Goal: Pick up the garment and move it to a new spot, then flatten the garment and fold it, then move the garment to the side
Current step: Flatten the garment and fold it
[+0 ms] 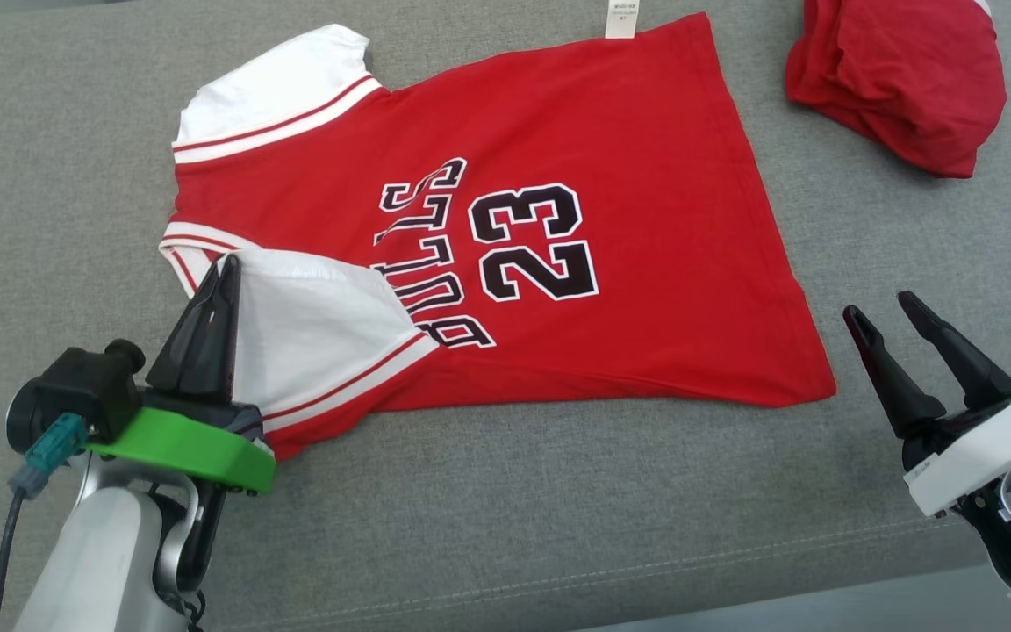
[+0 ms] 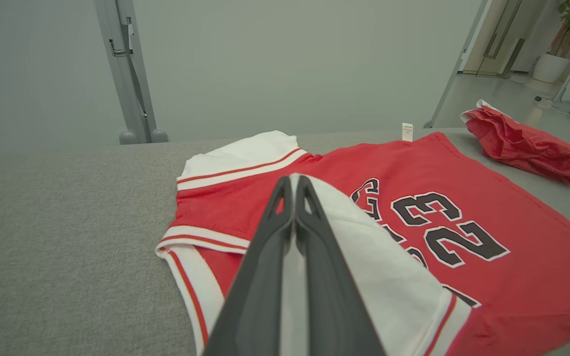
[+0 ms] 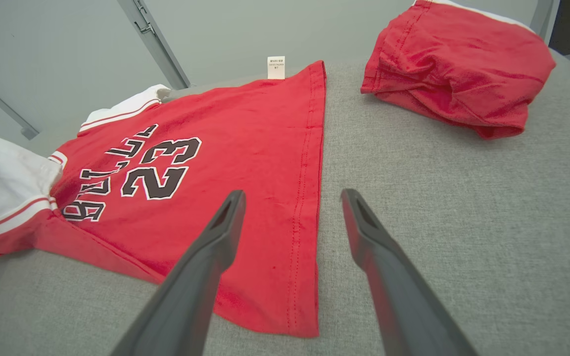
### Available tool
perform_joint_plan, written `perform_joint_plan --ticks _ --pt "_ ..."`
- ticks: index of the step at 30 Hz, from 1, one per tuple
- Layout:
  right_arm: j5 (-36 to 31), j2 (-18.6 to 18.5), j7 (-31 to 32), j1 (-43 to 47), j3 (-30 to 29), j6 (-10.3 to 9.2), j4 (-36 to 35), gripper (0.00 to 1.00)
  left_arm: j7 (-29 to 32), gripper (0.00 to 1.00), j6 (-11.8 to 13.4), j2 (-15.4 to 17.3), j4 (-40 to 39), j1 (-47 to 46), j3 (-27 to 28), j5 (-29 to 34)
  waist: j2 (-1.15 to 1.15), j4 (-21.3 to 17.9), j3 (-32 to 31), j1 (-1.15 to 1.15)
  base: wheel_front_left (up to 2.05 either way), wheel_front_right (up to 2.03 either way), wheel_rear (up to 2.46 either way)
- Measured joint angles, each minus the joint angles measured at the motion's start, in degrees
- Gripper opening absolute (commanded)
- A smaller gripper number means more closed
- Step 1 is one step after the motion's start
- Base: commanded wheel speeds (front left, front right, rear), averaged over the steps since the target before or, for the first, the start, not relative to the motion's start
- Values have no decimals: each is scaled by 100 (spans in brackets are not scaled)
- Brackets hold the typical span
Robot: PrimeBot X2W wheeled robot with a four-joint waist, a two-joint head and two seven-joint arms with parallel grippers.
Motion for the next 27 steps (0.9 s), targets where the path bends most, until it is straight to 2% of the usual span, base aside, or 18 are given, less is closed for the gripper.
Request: perform_joint_plan --ticks 7,12,19,27 --pt "12 -63 -55 389 -14 -7 59 100 0 0 0 2 -797 699 55 -1 0 140 -51 0 0 0 0" --pt "22 -59 -54 629 133 5 74 100 0 0 0 40 -1178 1154 -149 1 0 180 -96 0 0 0 0" --pt "-99 -136 -48 781 342 11 158 100 0 0 0 120 -1669 1402 -160 2 0 176 -130 0 0 0 0" --pt "34 114 -48 727 417 163 527 96 0 0 0 234 -1958 1636 -369 60 0 148 -160 0 0 0 0"
